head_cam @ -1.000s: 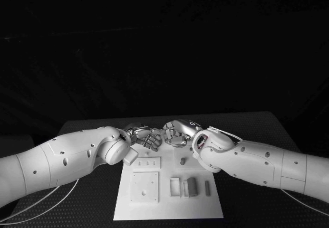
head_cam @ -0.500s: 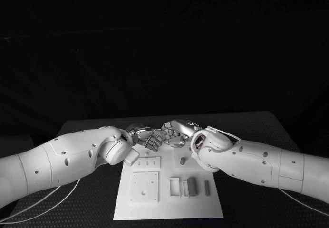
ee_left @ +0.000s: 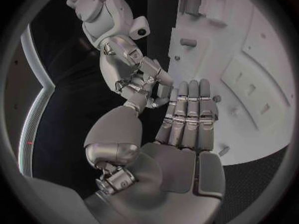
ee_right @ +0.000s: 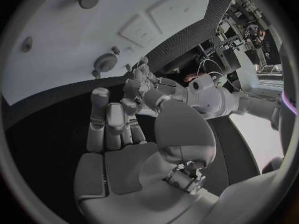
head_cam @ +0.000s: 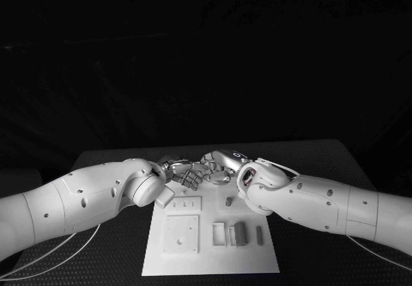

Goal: Assemble the parts on the task board

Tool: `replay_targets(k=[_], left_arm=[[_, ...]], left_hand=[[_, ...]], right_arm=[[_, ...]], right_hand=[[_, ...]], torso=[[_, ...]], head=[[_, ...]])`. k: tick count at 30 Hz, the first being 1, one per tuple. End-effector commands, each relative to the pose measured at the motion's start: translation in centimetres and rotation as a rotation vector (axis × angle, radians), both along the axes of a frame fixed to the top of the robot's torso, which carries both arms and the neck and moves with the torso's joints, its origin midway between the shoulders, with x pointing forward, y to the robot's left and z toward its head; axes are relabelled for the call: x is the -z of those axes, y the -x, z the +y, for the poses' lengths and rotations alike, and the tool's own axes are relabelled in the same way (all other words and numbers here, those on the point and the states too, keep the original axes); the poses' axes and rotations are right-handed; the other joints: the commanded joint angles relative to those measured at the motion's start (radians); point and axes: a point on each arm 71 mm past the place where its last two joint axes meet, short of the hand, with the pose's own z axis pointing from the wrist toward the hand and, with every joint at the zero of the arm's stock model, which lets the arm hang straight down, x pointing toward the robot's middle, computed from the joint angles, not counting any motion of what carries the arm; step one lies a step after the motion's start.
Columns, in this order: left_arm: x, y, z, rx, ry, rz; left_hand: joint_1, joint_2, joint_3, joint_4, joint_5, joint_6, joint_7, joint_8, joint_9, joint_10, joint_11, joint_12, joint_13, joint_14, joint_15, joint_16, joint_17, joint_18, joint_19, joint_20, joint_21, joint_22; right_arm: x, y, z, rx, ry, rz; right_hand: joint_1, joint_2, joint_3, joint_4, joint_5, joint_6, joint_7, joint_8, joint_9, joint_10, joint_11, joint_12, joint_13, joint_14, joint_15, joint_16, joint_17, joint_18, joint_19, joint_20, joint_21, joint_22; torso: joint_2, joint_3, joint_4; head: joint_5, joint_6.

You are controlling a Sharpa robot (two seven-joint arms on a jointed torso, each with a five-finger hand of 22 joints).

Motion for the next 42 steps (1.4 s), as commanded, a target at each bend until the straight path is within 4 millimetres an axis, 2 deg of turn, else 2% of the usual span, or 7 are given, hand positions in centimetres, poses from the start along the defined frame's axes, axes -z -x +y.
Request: replay_targets(k=[1,12,17,20,28,36,42], left_arm=[[-0.19,0.12,-0.54,0.030,0.018,0.000],[-0.20,0.18,-0.83,0.044,0.022,0.003],[-0.18,0.29,-1.06,0.057,0.024,0.008],[-0.17,0.26,-0.99,0.055,0.021,0.007],[-0.23,0.14,-0.97,0.047,0.021,-0.006],[-0.28,0.05,-0.91,0.038,0.020,-0.017],[-0.25,0.09,-0.95,0.050,0.013,-0.016]], left_hand=[[-0.001,0.013,0.000,-0.009,-0.003,0.008,0.001,-0.004,0.000,0.008,0.001,-0.006,0.001,0.008,0.001,-0.006,0.001,0.016,0.006,0.004,-0.006,0.002],[-0.001,0.028,0.000,-0.017,-0.003,0.013,-0.002,-0.004,0.000,0.012,0.000,-0.007,0.002,0.008,0.001,-0.009,0.003,0.016,0.007,0.004,-0.009,0.002],[0.010,0.048,0.003,-0.030,-0.003,0.031,-0.016,0.002,0.002,0.027,-0.009,-0.003,0.005,0.010,0.000,-0.014,0.006,0.015,0.008,0.004,-0.012,0.003],[0.041,0.046,0.039,-0.023,-0.004,0.038,-0.017,0.003,0.001,0.034,-0.011,-0.004,0.006,0.013,0.000,-0.016,0.010,0.014,0.013,0.003,-0.013,0.005],[0.088,0.069,0.107,-0.025,-0.004,0.060,-0.025,0.009,0.003,0.057,-0.019,0.000,0.011,0.033,-0.008,-0.011,0.025,0.012,0.027,-0.002,-0.009,0.014],[0.096,0.091,0.138,-0.024,-0.004,0.083,-0.038,0.018,0.007,0.078,-0.030,0.005,0.017,0.048,-0.017,-0.003,0.042,0.006,0.036,-0.009,-0.006,0.022],[0.087,0.092,0.142,-0.023,-0.004,0.094,-0.040,0.022,0.009,0.089,-0.035,0.009,0.021,0.057,-0.022,0.003,0.053,0.004,0.040,-0.014,-0.004,0.027]], right_arm=[[0.12,0.12,0.32,-0.019,0.012,0.009],[0.18,0.07,0.48,-0.022,0.014,0.015],[0.23,-0.05,0.37,-0.017,0.015,0.015],[0.25,-0.07,0.34,-0.016,0.015,0.017],[0.27,-0.04,0.37,-0.019,0.017,0.021],[0.31,-0.06,0.33,-0.019,0.020,0.025],[0.33,-0.11,0.26,-0.016,0.021,0.025]], right_hand=[[0.005,-0.005,0.007,-0.001,0.001,0.209,-0.032,0.005,0.113,-0.020,-0.027,-0.003,-0.001,0.003,-0.007,-0.007,-0.001,0.020,-0.002,-0.006,0.004,0.017],[0.005,-0.005,0.007,-0.001,0.002,0.209,-0.032,0.004,0.114,-0.019,-0.027,-0.004,-0.002,0.003,-0.007,-0.007,-0.001,0.020,-0.002,-0.006,0.004,0.017],[0.005,-0.005,0.007,-0.001,0.002,0.209,-0.032,0.004,0.114,-0.019,-0.027,-0.004,-0.002,0.003,-0.007,-0.008,-0.002,0.020,-0.002,-0.006,0.003,0.017],[0.005,-0.005,0.007,-0.001,0.001,0.210,-0.032,0.003,0.114,-0.019,-0.027,-0.005,-0.002,0.003,-0.007,-0.008,-0.002,0.020,-0.002,-0.006,0.003,0.017],[0.005,-0.005,0.007,-0.001,0.001,0.210,-0.032,0.002,0.115,-0.019,-0.027,-0.005,-0.002,0.002,-0.007,-0.009,-0.004,0.020,-0.002,-0.006,0.003,0.017],[0.005,-0.005,0.007,-0.001,0.001,0.210,-0.032,0.002,0.115,-0.018,-0.027,-0.005,-0.002,0.002,-0.007,-0.009,-0.003,0.020,-0.002,-0.006,0.003,0.017],[0.005,-0.005,0.007,-0.001,0.002,0.211,-0.032,0.001,0.116,-0.018,-0.027,-0.006,-0.002,0.003,-0.007,-0.009,-0.003,0.020,-0.002,-0.006,0.003,0.017]], torso=[[0.000,0.0001,0.0006],[0.000,0.0001,0.0001],[0.000,0.0001,0.0003],[0.000,0.0001,0.0004],[0.000,0.0003,0.0005],[0.000,0.0008,0.0000],[0.000,0.0004,0.0006]], head=[[-0.001,-0.001],[-0.001,-0.002],[-0.001,-0.002],[-0.002,-0.003],[-0.001,-0.004],[0.000,-0.005],[-0.001,-0.005]])
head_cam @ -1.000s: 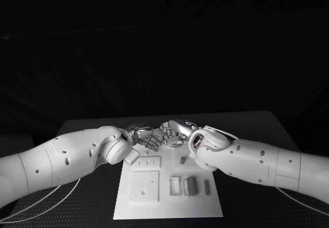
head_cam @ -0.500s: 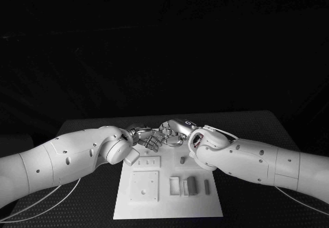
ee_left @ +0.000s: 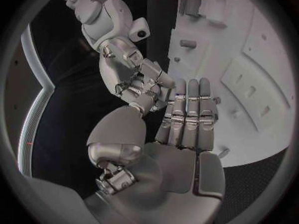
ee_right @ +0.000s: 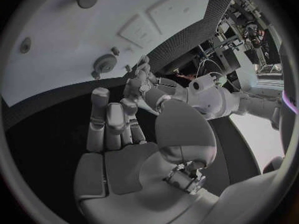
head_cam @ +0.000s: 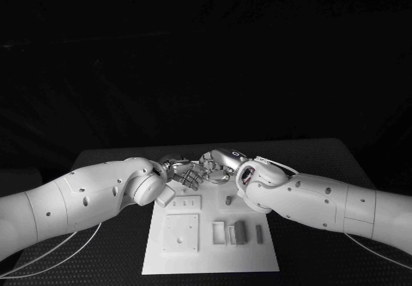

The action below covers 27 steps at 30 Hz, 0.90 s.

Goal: Assemble the parts on the task board

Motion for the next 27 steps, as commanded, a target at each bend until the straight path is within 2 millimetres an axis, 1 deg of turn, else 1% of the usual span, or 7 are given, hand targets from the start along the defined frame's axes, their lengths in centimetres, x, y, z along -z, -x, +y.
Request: replay_targets(k=[1,3,5,8,17,20,27], left_arm=[[-0.38,0.13,-0.69,0.040,0.018,-0.020],[-0.41,0.10,-0.68,0.039,0.020,-0.023],[-0.44,0.06,-0.67,0.035,0.021,-0.028],[-0.45,0.01,-0.66,0.031,0.022,-0.032],[-0.47,-0.03,-1.05,0.030,0.026,-0.041],[-0.48,-0.02,-1.17,0.030,0.028,-0.044],[-0.50,-0.08,-1.12,0.022,0.020,-0.055]], left_hand=[[-0.008,0.009,0.005,0.002,-0.002,0.032,-0.020,0.006,0.003,0.013,-0.004,0.007,0.003,0.013,-0.003,0.007,0.004,0.014,0.007,-0.001,0.006,0.003],[-0.010,0.010,0.010,0.002,0.001,0.042,-0.024,0.009,0.004,0.022,-0.009,0.011,0.007,0.021,-0.008,0.011,0.012,0.014,0.015,-0.007,0.010,0.008],[-0.014,0.000,0.027,0.001,0.035,0.053,-0.030,0.009,0.003,0.031,-0.013,0.013,0.012,0.029,-0.013,0.013,0.023,0.011,0.021,-0.013,0.013,0.015],[-0.039,-0.018,0.044,-0.001,0.156,0.071,-0.038,0.011,0.006,0.044,-0.019,0.015,0.023,0.039,-0.019,0.013,0.044,0.006,0.027,-0.021,0.017,0.029],[-0.094,-0.039,0.063,-0.008,0.434,0.109,-0.057,0.019,0.026,0.072,-0.036,0.025,0.068,0.065,-0.034,0.012,0.105,-0.005,0.029,-0.036,0.019,0.067],[-0.104,-0.059,0.111,-0.003,0.449,0.121,-0.062,0.019,0.032,0.079,-0.040,0.028,0.088,0.074,-0.038,0.009,0.125,-0.008,0.033,-0.040,0.019,0.079],[-0.126,-0.063,0.131,-0.005,0.515,0.131,-0.066,0.018,0.040,0.082,-0.044,0.030,0.109,0.079,-0.040,0.003,0.145,-0.010,0.035,-0.043,0.019,0.093]], right_arm=[[0.28,0.07,0.08,-0.012,0.015,0.015],[0.28,0.07,0.08,-0.011,0.015,0.015],[0.28,0.08,0.10,-0.012,0.014,0.015],[0.28,0.09,0.16,-0.014,0.014,0.015],[0.25,0.17,0.38,-0.020,0.011,0.017],[0.25,0.18,0.41,-0.020,0.010,0.016],[0.25,0.19,0.43,-0.021,0.010,0.016]], right_hand=[[0.006,0.001,0.008,0.000,0.002,0.210,-0.032,0.005,0.016,-0.020,-0.025,-0.006,-0.001,-0.001,-0.007,-0.005,0.000,0.019,0.000,-0.008,0.003,0.017],[0.006,0.001,0.008,0.000,0.002,0.210,-0.032,0.005,0.016,-0.020,-0.025,-0.006,-0.001,-0.002,-0.007,-0.005,-0.001,0.019,0.000,-0.008,0.003,0.017],[0.006,0.001,0.008,0.000,0.002,0.210,-0.032,0.004,0.016,-0.020,-0.025,-0.006,-0.001,-0.001,-0.007,-0.005,-0.001,0.019,0.000,-0.008,0.003,0.017],[0.006,0.001,0.008,0.000,0.002,0.210,-0.032,0.004,0.016,-0.020,-0.025,-0.006,-0.001,-0.002,-0.007,-0.006,-0.002,0.019,0.000,-0.008,0.003,0.017],[0.006,0.001,0.008,0.000,0.002,0.211,-0.032,0.003,0.017,-0.020,-0.026,-0.007,-0.001,-0.002,-0.007,-0.006,-0.001,0.019,-0.001,-0.008,0.002,0.017],[0.006,0.001,0.008,0.000,0.002,0.211,-0.032,0.003,0.017,-0.019,-0.026,-0.007,-0.002,-0.002,-0.007,-0.006,-0.002,0.019,-0.001,-0.008,0.002,0.017],[0.006,0.001,0.008,0.000,0.002,0.211,-0.032,0.002,0.017,-0.019,-0.026,-0.007,-0.002,-0.003,-0.007,-0.007,-0.003,0.019,-0.001,-0.008,0.002,0.017]], torso=[[0.000,0.0000,0.0003],[0.000,0.0000,0.0003],[0.000,0.0000,0.0002],[0.000,0.0000,-0.0002],[0.000,0.0000,0.0000],[0.000,0.0001,0.0002],[0.000,0.0005,-0.0002]], head=[[-0.001,0.000],[-0.001,0.000],[-0.001,0.000],[-0.001,-0.002],[-0.001,-0.003],[-0.001,-0.003],[-0.001,-0.004]])
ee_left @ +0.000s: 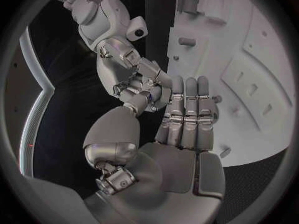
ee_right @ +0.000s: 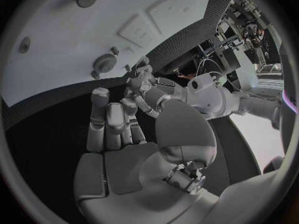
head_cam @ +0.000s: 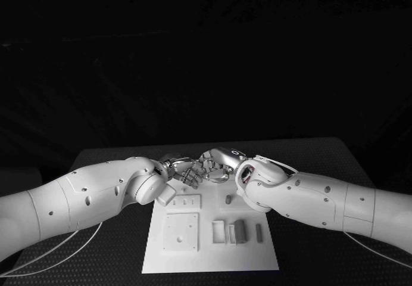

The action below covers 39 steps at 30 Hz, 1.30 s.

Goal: Assemble the parts on the task board

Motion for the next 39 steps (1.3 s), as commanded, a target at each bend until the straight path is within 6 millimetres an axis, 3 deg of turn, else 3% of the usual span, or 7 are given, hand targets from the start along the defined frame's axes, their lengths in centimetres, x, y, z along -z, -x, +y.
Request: replay_targets(k=[1,12,30,32,33,35,39], left_arm=[[-0.6,0.1,-0.9,0.024,0.029,-0.041],[-0.6,0.0,-0.8,0.016,0.021,-0.048],[-0.5,-0.1,-0.3,0.024,-0.014,-0.060],[-0.5,-0.2,-0.1,0.018,-0.035,-0.062],[-0.5,-0.2,0.0,0.015,-0.038,-0.061],[-0.4,-0.2,0.3,0.009,-0.043,-0.058],[-0.4,-0.3,0.5,0.000,-0.053,-0.059]], left_hand=[[-0.014,0.001,0.009,0.000,0.012,0.089,-0.081,0.003,0.003,0.009,0.000,0.007,0.005,0.010,0.000,-0.005,0.005,-0.005,0.000,-0.008,0.003,0.003],[-0.022,0.001,0.012,-0.001,0.022,0.096,-0.082,0.004,0.007,0.014,-0.003,0.010,0.015,0.016,-0.002,-0.005,0.015,-0.006,-0.001,-0.010,0.003,0.010],[-0.033,-0.003,0.011,0.006,-0.004,0.106,-0.082,0.004,0.011,0.020,-0.007,0.014,0.031,0.026,-0.006,-0.007,0.031,-0.006,0.007,-0.014,0.006,0.024],[-0.028,0.003,0.015,0.003,-0.016,0.109,-0.083,0.004,0.013,0.021,-0.007,0.014,0.035,0.028,-0.007,-0.008,0.035,-0.006,0.008,-0.015,0.006,0.028],[-0.021,0.010,0.019,0.002,-0.051,0.108,-0.082,0.002,0.014,0.019,-0.007,0.011,0.039,0.027,-0.007,-0.012,0.037,-0.007,0.006,-0.015,0.004,0.031],[-0.011,0.017,0.026,0.006,-0.117,0.101,-0.078,-0.004,0.014,0.012,-0.004,0.004,0.041,0.023,-0.005,-0.023,0.037,-0.009,0.000,-0.013,-0.002,0.033],[-0.008,0.020,0.028,0.008,-0.134,0.100,-0.076,-0.006,0.015,0.010,-0.003,0.001,0.042,0.023,-0.004,-0.027,0.038,-0.009,-0.001,-0.013,-0.004,0.035]], right_arm=[[0.3,0.2,0.3,-0.020,0.012,0.015],[0.3,0.1,0.4,-0.018,0.013,0.016],[0.5,-0.2,-0.1,-0.002,0.001,0.026],[0.6,-0.4,-0.4,0.000,-0.010,0.042],[0.6,-0.5,-0.5,0.001,-0.023,0.049],[0.6,-0.6,-0.7,-0.003,-0.053,0.073],[0.6,-0.7,-1.2,-0.001,-0.086,0.078]], right_hand=[[0.006,0.001,0.007,-0.002,0.005,0.211,-0.032,0.001,-0.001,-0.019,-0.025,-0.003,-0.001,0.001,-0.007,-0.007,-0.001,0.018,0.000,-0.008,0.002,0.017],[0.006,0.001,0.007,-0.002,0.005,0.212,-0.032,-0.001,-0.001,-0.019,-0.026,-0.004,-0.001,0.002,-0.007,-0.007,0.001,0.018,0.000,-0.008,0.002,0.017],[0.007,-0.001,0.007,-0.002,0.005,0.213,-0.032,-0.003,0.001,-0.018,-0.026,-0.005,-0.001,0.000,-0.007,-0.008,-0.003,0.018,0.000,-0.009,0.002,0.017],[0.006,-0.004,0.009,-0.001,0.005,0.208,-0.030,-0.012,0.000,-0.022,-0.024,-0.012,-0.004,-0.013,-0.006,-0.015,-0.021,0.018,-0.004,-0.007,-0.002,0.016],[0.005,-0.007,0.010,0.000,0.005,0.207,-0.028,-0.019,-0.003,-0.025,-0.022,-0.016,-0.005,-0.018,-0.004,-0.018,-0.026,0.018,-0.007,-0.006,-0.005,0.015],[-0.007,-0.024,0.010,0.004,0.005,0.197,-0.021,-0.042,-0.016,-0.035,-0.015,-0.028,-0.010,-0.029,0.000,-0.025,-0.027,0.018,-0.016,0.000,-0.012,0.014],[-0.046,-0.111,-0.001,0.029,0.004,0.109,0.006,-0.113,-0.055,-0.063,0.011,-0.041,-0.011,-0.049,0.021,-0.035,-0.027,0.018,-0.030,0.009,-0.024,0.012]], torso=[[0.000,0.0002,0.0000],[0.000,0.0002,0.0001],[0.000,-0.0002,0.0002],[-0.001,0.0000,-0.0007],[-0.001,0.0000,-0.0010],[0.000,0.0003,-0.0013],[0.000,0.0005,-0.0006]], head=[[-0.001,0.000],[-0.003,-0.001],[-0.004,-0.002],[-0.003,-0.001],[-0.002,-0.001],[0.004,0.000],[0.006,-0.001]])
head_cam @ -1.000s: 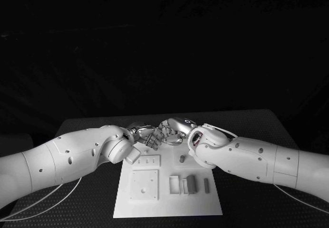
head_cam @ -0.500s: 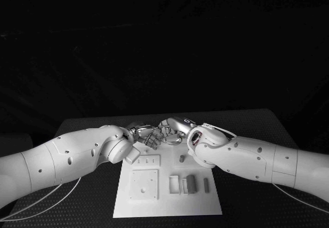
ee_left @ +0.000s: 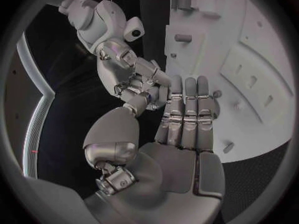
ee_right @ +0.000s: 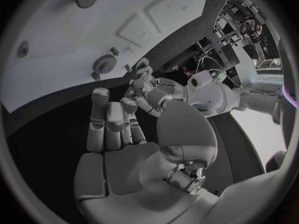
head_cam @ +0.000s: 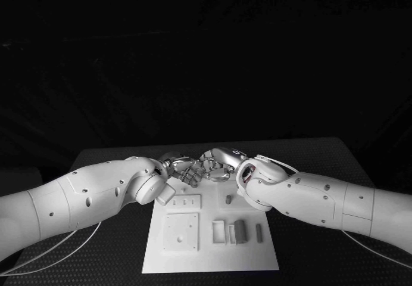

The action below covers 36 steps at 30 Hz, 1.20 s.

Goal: Assemble the parts on the task board

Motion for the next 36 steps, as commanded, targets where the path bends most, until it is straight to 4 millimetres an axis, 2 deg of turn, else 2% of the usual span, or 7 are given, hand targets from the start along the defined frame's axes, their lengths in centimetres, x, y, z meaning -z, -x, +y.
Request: replay_targets(k=[1,4,7,20,29,34,36], left_arm=[[-0.2,-0.2,0.3,-0.006,-0.018,-0.017],[0.0,-0.3,0.7,-0.008,-0.035,0.001],[0.1,-0.6,1.4,-0.021,-0.060,0.006],[1.3,-1.0,3.8,0.061,-0.270,0.100],[1.5,-1.1,4.3,0.089,-0.409,0.095],[1.8,-0.8,3.9,0.088,-0.454,0.103],[2.3,-0.4,3.8,0.096,-0.475,0.108]], left_hand=[[0.009,0.014,0.006,0.001,-0.005,0.069,-0.063,-0.006,-0.002,-0.001,0.003,-0.003,0.002,0.002,0.003,-0.004,0.001,-0.003,-0.004,-0.002,-0.004,0.001],[0.009,0.011,0.005,0.001,0.000,0.073,-0.064,-0.005,0.000,0.002,0.001,-0.002,0.003,0.005,0.002,-0.005,0.003,-0.003,-0.004,-0.002,-0.004,0.003],[0.008,0.010,0.005,0.001,0.001,0.075,-0.064,-0.004,0.001,0.003,0.001,-0.002,0.004,0.007,0.002,-0.005,0.003,-0.004,-0.007,-0.001,-0.006,0.004],[0.006,0.013,0.001,0.002,-0.007,0.078,-0.060,-0.005,0.003,0.013,0.000,-0.001,0.008,0.020,-0.001,-0.005,0.007,-0.007,-0.009,-0.004,-0.003,0.016],[0.012,0.010,-0.004,0.002,-0.011,0.093,-0.066,0.001,0.021,0.046,-0.012,0.014,0.030,0.060,-0.016,0.006,0.027,-0.003,0.017,-0.020,0.025,0.058],[0.011,0.005,-0.014,0.002,-0.005,0.109,-0.077,0.014,0.057,0.073,-0.030,0.052,0.073,0.105,-0.042,0.087,0.037,0.008,0.060,-0.045,0.093,0.144],[0.006,0.006,-0.009,0.002,-0.004,0.105,-0.077,0.014,0.078,0.065,-0.033,0.069,0.102,0.102,-0.053,0.155,0.041,0.011,0.061,-0.056,0.130,0.204]], right_arm=[[0.2,-0.2,-0.8,-0.006,-0.064,0.045],[0.0,-0.4,-1.4,0.000,-0.110,0.043],[-0.4,-0.6,-2.5,0.024,-0.175,0.033],[-4.8,-3.8,-8.6,0.162,-0.295,-0.051],[-7.9,-6.4,-12.3,0.268,-0.355,-0.083],[-8.7,-7.0,-13.1,0.283,-0.344,-0.089],[-8.7,-7.1,-13.1,0.283,-0.343,-0.089]], right_hand=[[-0.029,-0.071,-0.012,0.023,-0.006,0.076,0.020,-0.062,-0.035,-0.069,0.018,-0.012,-0.001,-0.025,0.019,-0.011,0.000,0.016,-0.016,0.008,-0.012,0.011],[-0.031,-0.109,-0.025,0.050,-0.008,0.029,0.053,-0.107,-0.069,-0.111,0.047,-0.034,-0.011,-0.064,0.051,-0.027,-0.001,0.016,-0.050,0.024,-0.033,0.009],[-0.024,-0.116,-0.046,0.060,-0.008,0.009,0.066,-0.131,-0.094,-0.134,0.061,-0.047,-0.024,-0.091,0.065,-0.036,-0.003,0.016,-0.076,0.039,-0.047,0.010],[-0.008,-0.094,-0.061,0.064,-0.007,0.014,0.069,-0.138,-0.112,-0.139,0.064,-0.045,-0.034,-0.102,0.068,-0.040,-0.007,0.016,-0.087,0.049,-0.054,0.012],[-0.006,-0.085,-0.066,0.064,-0.007,0.016,0.069,-0.140,-0.117,-0.139,0.064,-0.044,-0.037,-0.103,0.068,-0.039,-0.008,0.016,-0.089,0.051,-0.056,0.013],[-0.006,-0.084,-0.069,0.064,-0.007,0.016,0.069,-0.141,-0.119,-0.141,0.065,-0.044,-0.039,-0.104,0.068,-0.040,-0.009,0.016,-0.090,0.052,-0.057,0.013],[-0.006,-0.084,-0.070,0.063,-0.007,0.015,0.069,-0.141,-0.120,-0.141,0.065,-0.044,-0.039,-0.105,0.068,-0.040,-0.009,0.016,-0.091,0.052,-0.057,0.014]], torso=[[0.000,0.0000,0.0008],[0.000,0.0001,0.0014],[-0.001,0.0007,0.0018],[-0.002,0.0003,-0.0003],[-0.014,0.0020,-0.0032],[-0.018,0.0031,-0.0035],[-0.017,0.0035,-0.0036]], head=[[0.001,-0.001],[0.002,-0.002],[0.004,-0.002],[0.006,-0.005],[0.012,-0.014],[0.012,-0.032],[0.010,-0.032]])
